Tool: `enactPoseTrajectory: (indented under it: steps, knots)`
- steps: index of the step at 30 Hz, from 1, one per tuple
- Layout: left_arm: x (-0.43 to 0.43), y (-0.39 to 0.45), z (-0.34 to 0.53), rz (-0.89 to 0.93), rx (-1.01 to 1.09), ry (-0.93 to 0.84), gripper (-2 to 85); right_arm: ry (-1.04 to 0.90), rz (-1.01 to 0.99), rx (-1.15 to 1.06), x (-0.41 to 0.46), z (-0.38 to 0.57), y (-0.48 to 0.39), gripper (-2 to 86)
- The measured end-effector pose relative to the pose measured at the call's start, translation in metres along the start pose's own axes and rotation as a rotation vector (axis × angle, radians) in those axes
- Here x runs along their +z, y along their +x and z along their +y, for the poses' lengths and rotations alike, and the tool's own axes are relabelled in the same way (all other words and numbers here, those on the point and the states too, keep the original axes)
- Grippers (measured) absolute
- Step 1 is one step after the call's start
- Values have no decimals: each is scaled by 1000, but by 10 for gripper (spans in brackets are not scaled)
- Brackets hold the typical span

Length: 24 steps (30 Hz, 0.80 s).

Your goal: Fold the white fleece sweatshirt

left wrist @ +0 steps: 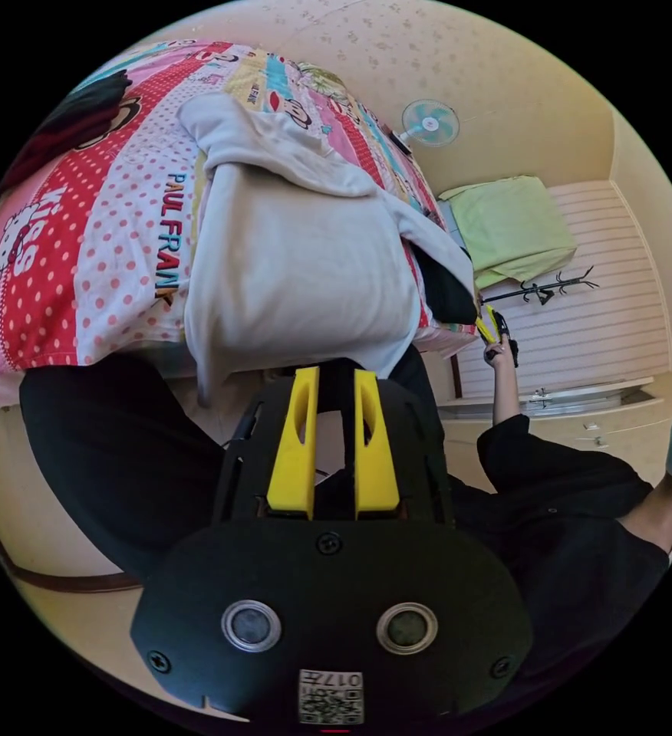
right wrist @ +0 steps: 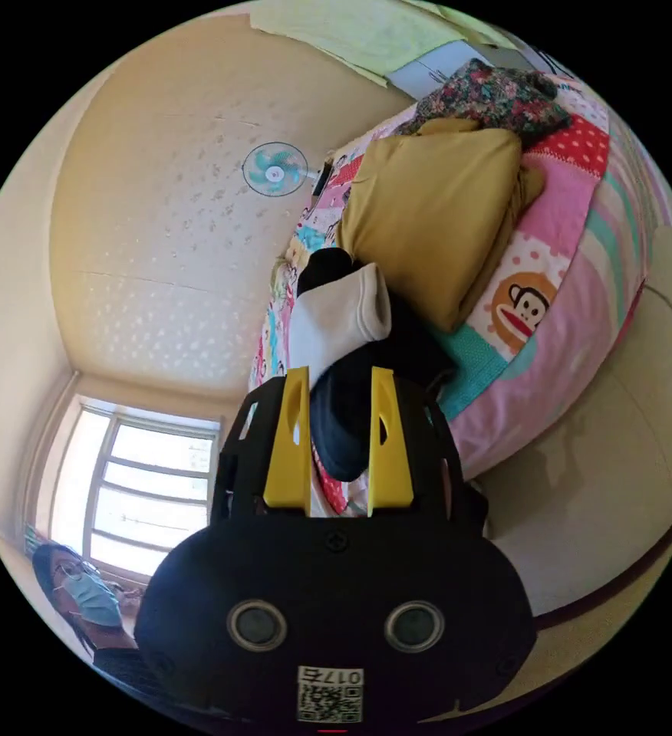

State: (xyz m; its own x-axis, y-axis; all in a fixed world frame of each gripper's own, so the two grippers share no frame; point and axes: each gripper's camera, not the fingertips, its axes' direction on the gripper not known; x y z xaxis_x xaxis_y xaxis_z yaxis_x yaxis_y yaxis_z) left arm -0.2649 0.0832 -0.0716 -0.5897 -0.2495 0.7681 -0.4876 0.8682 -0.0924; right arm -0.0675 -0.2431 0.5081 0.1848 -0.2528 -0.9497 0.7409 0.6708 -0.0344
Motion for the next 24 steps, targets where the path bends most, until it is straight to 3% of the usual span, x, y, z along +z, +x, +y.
enactPoseTrajectory:
  steps: [3, 7, 9, 10, 13, 16, 21, 24]
  knots:
    - [-5, 0, -7, 35, 8, 13, 78, 90, -168, 93, 8, 3, 20, 119]
    - [-16, -2, -7, 13, 2, 51, 79, 74, 40, 224, 29, -19, 27, 109]
    - [-23, -10, -3, -6, -27, 68, 80, 113, -33, 199, 34, -23, 13, 85]
    - [-25, -13, -2, -5, -35, 74, 80, 185, -58, 130, 31, -22, -8, 53]
    - [-35, -28, 4, 17, -73, 102, 81, 274, 126, -121, 47, -20, -98, 42]
    - [-39, -41, 8, 31, -123, 108, 95, 239, 197, -440, 113, 6, -207, 39]
    - [-47, -43, 13, 20, -126, 113, 110, 64, -65, -828, 265, 110, -334, 39]
    - [-49, -44, 17, 28, -133, 109, 121, -238, -221, -953, 376, 188, -362, 43]
